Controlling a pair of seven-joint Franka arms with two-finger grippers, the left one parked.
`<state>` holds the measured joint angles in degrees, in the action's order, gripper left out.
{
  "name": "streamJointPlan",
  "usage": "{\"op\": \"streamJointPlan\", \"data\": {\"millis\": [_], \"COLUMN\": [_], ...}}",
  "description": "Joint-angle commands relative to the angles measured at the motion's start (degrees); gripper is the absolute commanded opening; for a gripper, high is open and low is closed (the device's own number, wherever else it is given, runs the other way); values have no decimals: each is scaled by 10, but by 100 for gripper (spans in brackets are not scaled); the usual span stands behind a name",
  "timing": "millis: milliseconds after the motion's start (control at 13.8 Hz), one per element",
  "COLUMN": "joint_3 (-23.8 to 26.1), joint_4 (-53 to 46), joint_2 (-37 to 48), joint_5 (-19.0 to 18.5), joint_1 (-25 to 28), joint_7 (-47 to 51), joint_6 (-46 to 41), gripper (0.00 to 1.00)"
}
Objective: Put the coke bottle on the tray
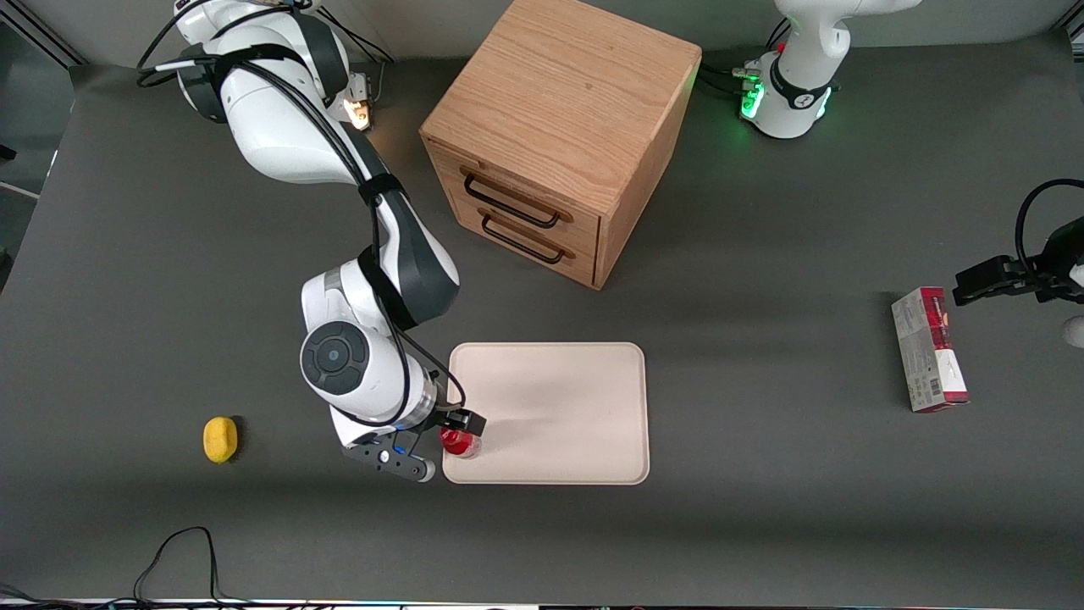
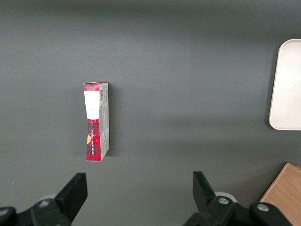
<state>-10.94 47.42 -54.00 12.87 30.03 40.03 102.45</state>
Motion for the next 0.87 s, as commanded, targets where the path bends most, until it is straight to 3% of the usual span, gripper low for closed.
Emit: {"op": "streamJointPlan", "data": {"millis": [0,362,579,796], "joint_3": [0,2,57,83], "joint_4": [90,459,576,615], "joint_2": [97,404,526,585], "joint_5": [-7,-13,-56,-70], "joint_1": [-3,-62,-139,-187], "joint_7": [-56,-260,-311,-334], "joint_6": [-65,-29,-29,-44], "gripper": [100,100,100,100]}}
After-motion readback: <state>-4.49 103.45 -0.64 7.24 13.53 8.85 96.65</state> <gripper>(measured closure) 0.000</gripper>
